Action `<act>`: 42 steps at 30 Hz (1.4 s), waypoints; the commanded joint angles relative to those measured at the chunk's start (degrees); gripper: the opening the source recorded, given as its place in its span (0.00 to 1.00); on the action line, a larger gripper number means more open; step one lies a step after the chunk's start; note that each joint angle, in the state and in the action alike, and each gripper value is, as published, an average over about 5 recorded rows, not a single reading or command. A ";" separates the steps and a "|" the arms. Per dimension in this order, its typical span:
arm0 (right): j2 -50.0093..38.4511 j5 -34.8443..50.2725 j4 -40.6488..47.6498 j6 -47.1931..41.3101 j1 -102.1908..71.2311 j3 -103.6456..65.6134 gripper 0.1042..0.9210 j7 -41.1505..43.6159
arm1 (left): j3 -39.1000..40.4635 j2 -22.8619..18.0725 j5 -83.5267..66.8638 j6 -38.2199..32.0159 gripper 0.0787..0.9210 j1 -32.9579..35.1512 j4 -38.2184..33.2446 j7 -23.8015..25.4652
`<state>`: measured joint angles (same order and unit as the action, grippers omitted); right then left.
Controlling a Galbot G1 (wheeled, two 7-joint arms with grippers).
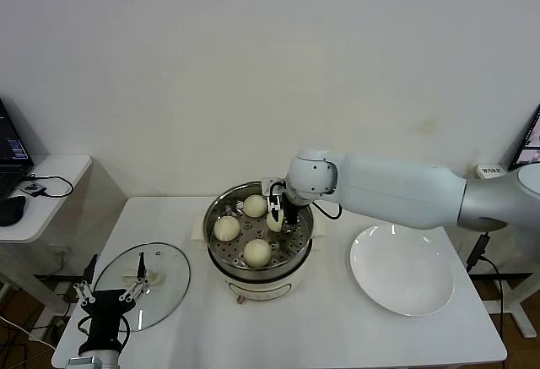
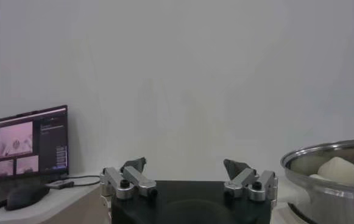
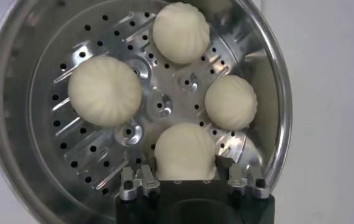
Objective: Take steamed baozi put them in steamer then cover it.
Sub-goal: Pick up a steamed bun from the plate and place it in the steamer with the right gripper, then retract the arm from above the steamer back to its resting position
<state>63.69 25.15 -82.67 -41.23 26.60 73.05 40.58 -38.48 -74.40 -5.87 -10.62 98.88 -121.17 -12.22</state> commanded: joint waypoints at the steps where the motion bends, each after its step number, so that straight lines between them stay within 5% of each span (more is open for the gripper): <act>1: -0.13 -0.04 -0.48 -0.42 -0.12 -0.36 0.72 -0.12 | -0.08 0.03 0.00 -0.02 0.88 0.07 -0.04 -0.02; 7: -4.45 2.38 -4.67 -0.43 2.53 -1.76 0.87 -0.64 | -0.09 0.19 -0.08 -0.01 0.88 -0.08 0.11 0.00; 13: -13.88 5.09 -12.81 -0.34 3.49 -6.17 0.88 -2.62 | -0.09 0.57 -0.25 0.11 0.88 -0.65 0.37 0.06; 17: -23.12 9.08 -19.68 1.93 -1.44 -11.72 0.88 -11.40 | -0.23 0.85 -0.51 0.29 0.88 -1.09 0.36 0.12; 26: -41.80 8.65 -31.17 23.38 -54.50 -54.63 0.88 -36.49 | -0.56 1.92 0.15 0.51 0.88 -2.52 2.53 0.35; 32: -30.72 -1.06 -30.03 37.04 -95.66 -94.47 0.88 -37.67 | -1.28 1.95 2.07 0.16 0.88 -3.52 5.25 0.26; 42: -0.61 -8.22 -25.58 50.51 -111.48 -117.43 0.88 -29.98 | -2.55 3.79 19.47 4.21 0.88 -3.83 9.44 -1.29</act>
<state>43.88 23.45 -107.93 -6.22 -44.48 -5.18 10.71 -40.29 -71.74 -0.60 -9.62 95.42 -115.10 -12.95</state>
